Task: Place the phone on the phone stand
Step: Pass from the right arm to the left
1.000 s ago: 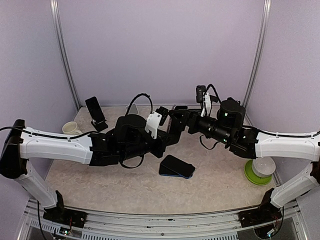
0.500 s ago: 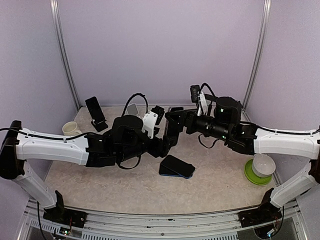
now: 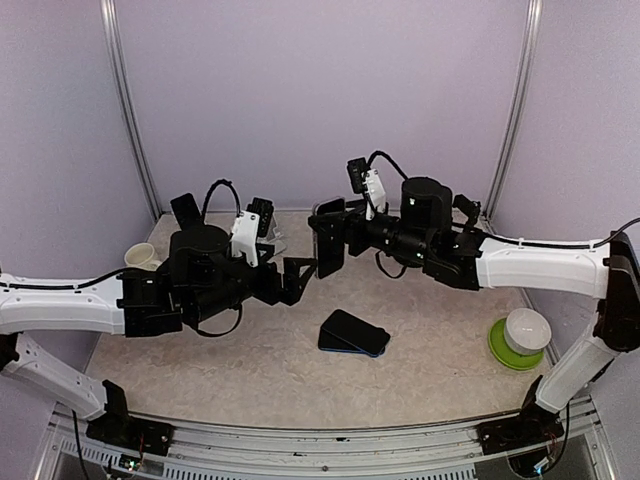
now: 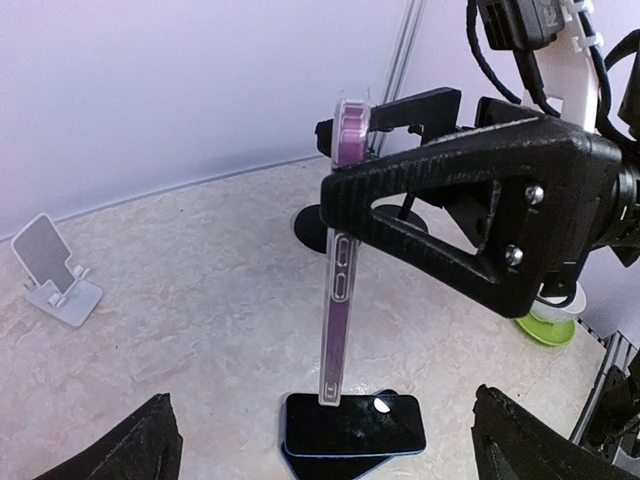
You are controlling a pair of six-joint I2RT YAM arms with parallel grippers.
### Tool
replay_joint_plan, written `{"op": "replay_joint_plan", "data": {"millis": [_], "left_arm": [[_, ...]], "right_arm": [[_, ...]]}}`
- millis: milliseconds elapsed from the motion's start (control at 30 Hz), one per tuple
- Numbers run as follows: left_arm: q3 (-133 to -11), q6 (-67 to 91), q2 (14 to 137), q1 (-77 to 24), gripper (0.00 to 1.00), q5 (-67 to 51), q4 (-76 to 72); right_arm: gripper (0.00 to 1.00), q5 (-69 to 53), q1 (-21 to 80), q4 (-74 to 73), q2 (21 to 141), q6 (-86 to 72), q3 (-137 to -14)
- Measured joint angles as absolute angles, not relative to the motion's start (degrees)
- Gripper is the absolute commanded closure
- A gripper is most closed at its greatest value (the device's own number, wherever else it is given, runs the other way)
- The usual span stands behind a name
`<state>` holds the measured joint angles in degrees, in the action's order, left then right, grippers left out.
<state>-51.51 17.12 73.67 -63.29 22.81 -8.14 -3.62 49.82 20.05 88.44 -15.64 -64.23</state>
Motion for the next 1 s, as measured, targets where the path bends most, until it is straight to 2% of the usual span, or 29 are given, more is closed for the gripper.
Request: {"op": "replay_joint_plan", "data": {"millis": [233,500,667,1000], "left_arm": [[-45.2,21.2,65.4,-60.5,0.01,23.5,-5.1],[-39.4,25.2,55.3,-58.0,0.01,24.8,-0.5],[-38.5,26.6,50.9,-57.3,0.01,25.6,2.6],[-38.4,27.9,43.5,-56.9,0.01,27.0,8.3]], "right_arm": [[0.47,-5.5,48.3,22.7,99.1,-8.7,-72.4],[0.47,-6.4,46.9,23.9,112.8,-3.6,-87.4],[0.47,-6.7,46.7,24.3,122.7,-0.8,-99.8],[0.46,-6.6,46.3,24.4,137.6,2.0,-114.7]]}}
